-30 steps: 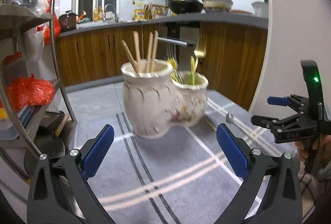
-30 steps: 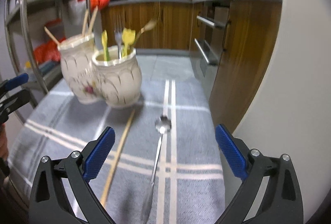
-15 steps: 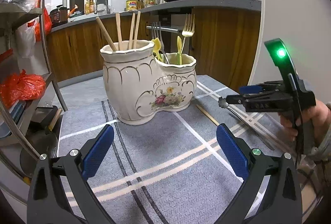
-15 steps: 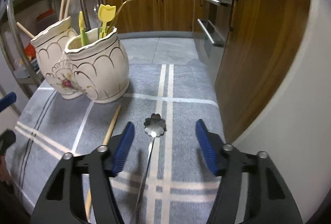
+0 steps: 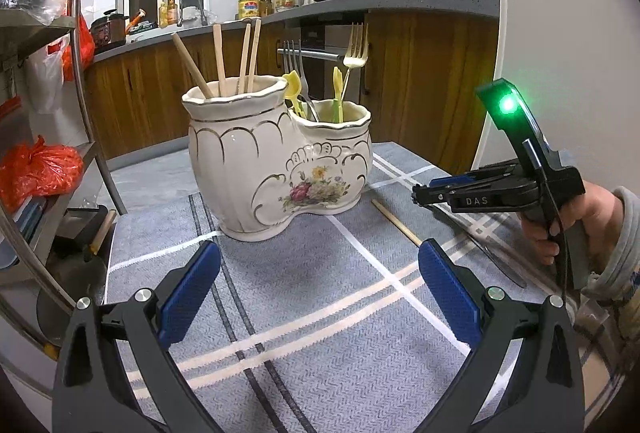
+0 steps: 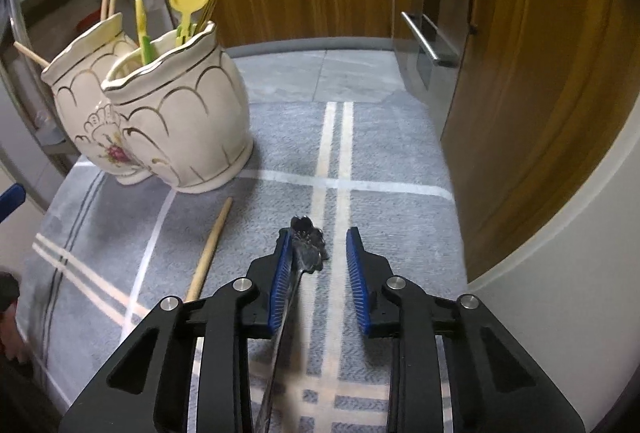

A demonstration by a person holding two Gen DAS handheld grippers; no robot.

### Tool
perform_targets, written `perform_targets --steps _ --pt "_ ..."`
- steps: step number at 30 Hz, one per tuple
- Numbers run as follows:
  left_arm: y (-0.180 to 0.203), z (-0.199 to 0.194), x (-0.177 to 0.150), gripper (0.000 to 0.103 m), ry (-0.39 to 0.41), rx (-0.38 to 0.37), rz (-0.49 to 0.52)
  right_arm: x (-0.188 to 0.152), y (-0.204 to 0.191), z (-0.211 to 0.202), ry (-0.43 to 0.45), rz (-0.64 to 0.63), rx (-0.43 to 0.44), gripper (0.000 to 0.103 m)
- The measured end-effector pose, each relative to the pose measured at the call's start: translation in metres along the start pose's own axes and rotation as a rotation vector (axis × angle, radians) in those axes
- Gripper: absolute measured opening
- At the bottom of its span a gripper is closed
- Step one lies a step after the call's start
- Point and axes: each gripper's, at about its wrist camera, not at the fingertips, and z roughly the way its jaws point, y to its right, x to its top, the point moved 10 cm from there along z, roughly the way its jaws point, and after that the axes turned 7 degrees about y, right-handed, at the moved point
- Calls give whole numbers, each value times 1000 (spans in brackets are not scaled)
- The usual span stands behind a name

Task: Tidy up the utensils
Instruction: 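Grasp the silver flower-headed spoon by its handle with the right tool, then grasp the last wooden chopstick with the left tool while the right tool lifts the spoon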

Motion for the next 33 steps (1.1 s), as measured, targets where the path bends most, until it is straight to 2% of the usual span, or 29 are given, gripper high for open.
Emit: perform_targets --steps 2,3,6,7,9,14,21,29,33 --pt "1 0 -1 98 -1 1 5 2 -2 2 -2 -6 10 23" --pt "1 -1 -1 98 -1 2 8 2 -5 3 -5 -10 20 18" --pt "4 0 -2 98 -6 6 21 3 -7 3 -2 -16 18 15" --pt "5 1 -3 98 -10 11 24 4 -7 0 7 -16 15 9" --pt "7 3 -4 98 -20 17 18 7 -7 -10 35 -3 25 3" --pt "26 17 -4 97 -67 26 8 9 0 -42 126 14 -3 3" --pt "62 37 -6 96 -148 -27 -28 9 15 -97 279 49 -33 3" --pt "92 63 -24 57 -258 -17 -42 13 19 -132 394 11 -65 3" --pt "101 71 -28 42 -284 -4 -43 18 17 -143 432 -2 -72 3"
